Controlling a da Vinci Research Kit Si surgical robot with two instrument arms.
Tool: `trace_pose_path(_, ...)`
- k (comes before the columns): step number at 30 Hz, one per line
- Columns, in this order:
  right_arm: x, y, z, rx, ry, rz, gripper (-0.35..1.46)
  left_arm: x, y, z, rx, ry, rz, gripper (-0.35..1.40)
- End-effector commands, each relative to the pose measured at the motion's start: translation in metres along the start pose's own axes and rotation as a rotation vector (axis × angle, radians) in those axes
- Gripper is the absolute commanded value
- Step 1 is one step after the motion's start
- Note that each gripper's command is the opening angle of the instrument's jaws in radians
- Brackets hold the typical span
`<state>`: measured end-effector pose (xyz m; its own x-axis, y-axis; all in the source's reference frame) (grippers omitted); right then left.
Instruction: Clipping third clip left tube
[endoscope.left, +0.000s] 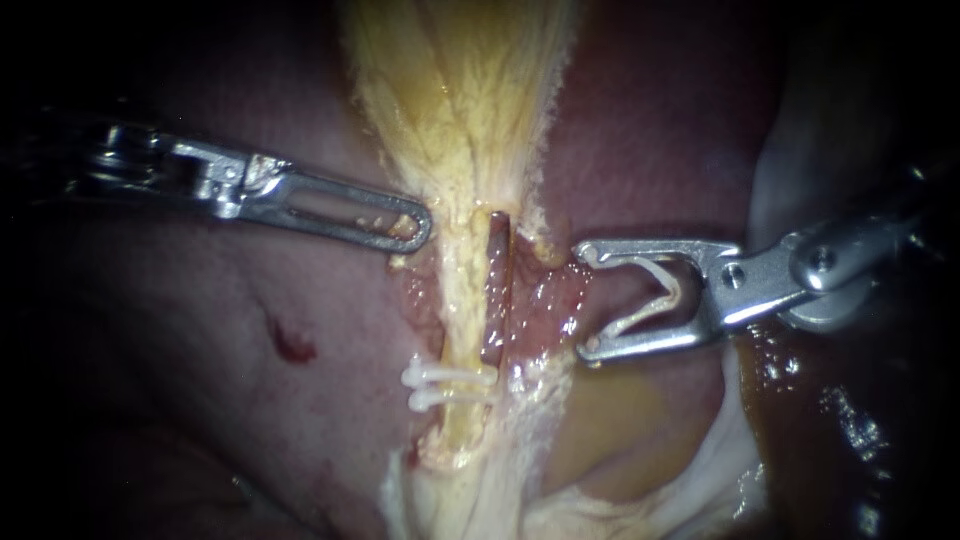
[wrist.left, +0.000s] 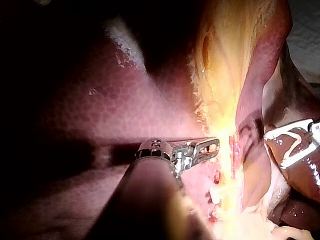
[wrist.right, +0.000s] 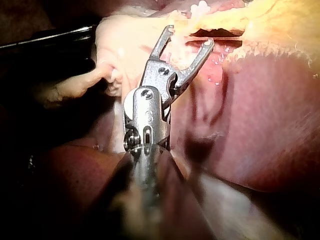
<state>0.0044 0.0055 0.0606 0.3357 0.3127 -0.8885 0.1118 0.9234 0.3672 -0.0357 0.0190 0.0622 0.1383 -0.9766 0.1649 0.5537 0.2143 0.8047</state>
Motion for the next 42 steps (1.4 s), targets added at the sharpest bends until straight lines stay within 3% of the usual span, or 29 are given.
trace_pose_path(1, 0.0000, 0.0000, 0.0000, 0.001, 0.000, 0.000, 0.50, 0.0000, 0.0000, -0.0001, 0.000, 0.000, 0.000, -0.35)
trace_pose_path(8, 0.0001, -0.0001, 0.0000, 0.001, 0.000, -0.001, 0.50, -0.0005, -0.0005, -0.0020, 0.013, -0.003, -0.004, -0.35)
trace_pose_path(19, 0.0001, -0.0002, 0.0000, 0.001, 0.000, -0.001, 0.50, -0.0020, -0.0024, -0.0079, 0.017, -0.052, -0.022, -0.35)
trace_pose_path(23, 0.0001, -0.0002, 0.0000, 0.001, 0.000, -0.001, 0.50, -0.0024, -0.0025, -0.0093, 0.014, -0.068, -0.034, -0.35)
trace_pose_path(33, 0.0005, -0.0003, 0.0006, 0.002, 0.002, -0.001, 0.50, -0.0021, -0.0023, -0.0097, 0.011, -0.074, -0.035, -0.35)
trace_pose_path(42, 0.0005, -0.0005, 0.0040, 0.006, 0.009, 0.012, 0.50, -0.0019, -0.0024, -0.0095, 0.009, -0.075, -0.034, -0.35)
